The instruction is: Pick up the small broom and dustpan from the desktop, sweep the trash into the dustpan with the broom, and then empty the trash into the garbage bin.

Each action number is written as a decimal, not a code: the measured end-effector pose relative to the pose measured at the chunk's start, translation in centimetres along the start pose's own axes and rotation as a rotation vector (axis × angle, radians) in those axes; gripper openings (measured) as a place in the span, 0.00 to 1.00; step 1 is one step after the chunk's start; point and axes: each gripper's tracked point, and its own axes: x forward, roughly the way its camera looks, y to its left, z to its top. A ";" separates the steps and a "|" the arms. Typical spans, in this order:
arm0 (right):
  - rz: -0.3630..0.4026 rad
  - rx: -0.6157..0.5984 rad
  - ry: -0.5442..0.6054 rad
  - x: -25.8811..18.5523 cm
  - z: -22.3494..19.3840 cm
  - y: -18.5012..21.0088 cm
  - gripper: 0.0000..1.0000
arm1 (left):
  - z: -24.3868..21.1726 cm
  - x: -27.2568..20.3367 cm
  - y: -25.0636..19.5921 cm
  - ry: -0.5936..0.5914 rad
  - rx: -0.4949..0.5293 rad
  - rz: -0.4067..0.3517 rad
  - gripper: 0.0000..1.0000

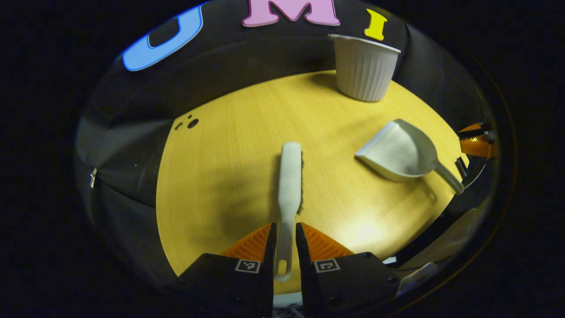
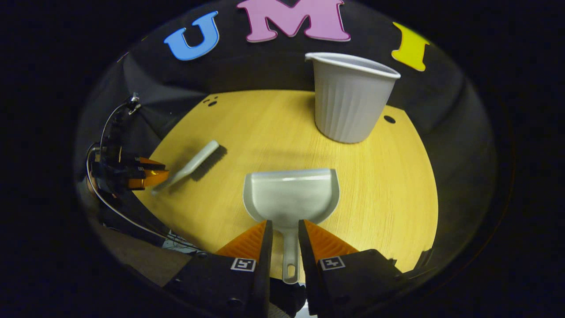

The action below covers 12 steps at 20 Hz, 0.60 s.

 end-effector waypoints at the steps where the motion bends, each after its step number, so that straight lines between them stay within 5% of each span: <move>1: 0.003 -0.008 -0.050 -0.8 1.5 0.3 0.37 | 1.5 -1.1 -0.3 -0.056 -0.020 0.000 0.22; 2: 0.001 -0.016 -0.101 -1.6 3.1 0.4 0.37 | 3.2 -2.3 -0.4 -0.110 -0.040 0.002 0.29; 12: -0.037 -0.068 -0.492 -7.7 12.8 0.6 0.37 | 13.9 -12.0 -0.8 -0.570 -0.164 0.022 0.29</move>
